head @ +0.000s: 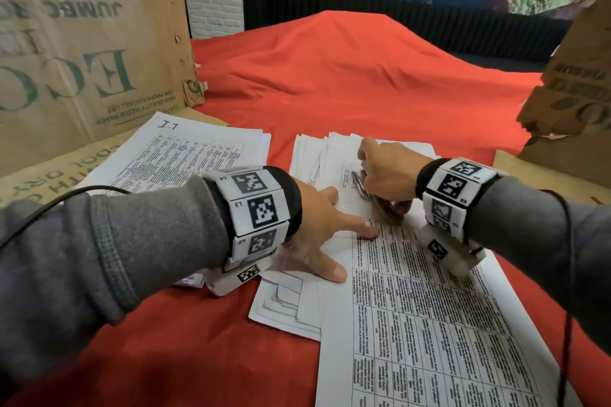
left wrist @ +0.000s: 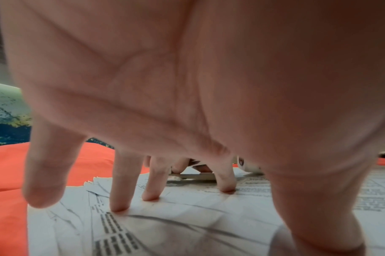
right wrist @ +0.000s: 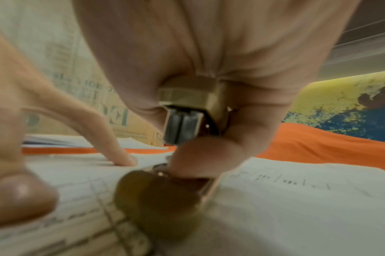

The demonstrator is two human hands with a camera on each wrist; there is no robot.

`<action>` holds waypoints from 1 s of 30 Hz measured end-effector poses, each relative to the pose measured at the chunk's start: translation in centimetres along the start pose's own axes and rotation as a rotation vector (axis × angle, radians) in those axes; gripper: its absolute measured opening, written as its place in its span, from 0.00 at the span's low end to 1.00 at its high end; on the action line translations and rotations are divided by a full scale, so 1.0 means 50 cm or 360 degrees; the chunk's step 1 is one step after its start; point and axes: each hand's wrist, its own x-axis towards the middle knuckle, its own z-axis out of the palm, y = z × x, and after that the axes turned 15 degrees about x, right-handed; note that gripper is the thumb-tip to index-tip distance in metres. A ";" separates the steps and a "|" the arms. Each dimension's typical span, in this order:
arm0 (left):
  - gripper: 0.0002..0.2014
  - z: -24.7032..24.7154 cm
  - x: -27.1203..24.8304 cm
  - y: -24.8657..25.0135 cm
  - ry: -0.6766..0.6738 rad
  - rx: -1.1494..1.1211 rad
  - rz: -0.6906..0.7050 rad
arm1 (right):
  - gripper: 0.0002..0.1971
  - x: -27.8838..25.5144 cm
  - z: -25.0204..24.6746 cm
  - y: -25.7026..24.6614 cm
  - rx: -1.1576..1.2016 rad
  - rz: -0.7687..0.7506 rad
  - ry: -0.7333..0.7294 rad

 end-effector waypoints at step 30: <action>0.32 0.022 -0.011 0.010 0.0100 0.0116 0.0043 | 0.13 -0.073 0.031 -0.020 -0.0123 -0.0248 -0.0037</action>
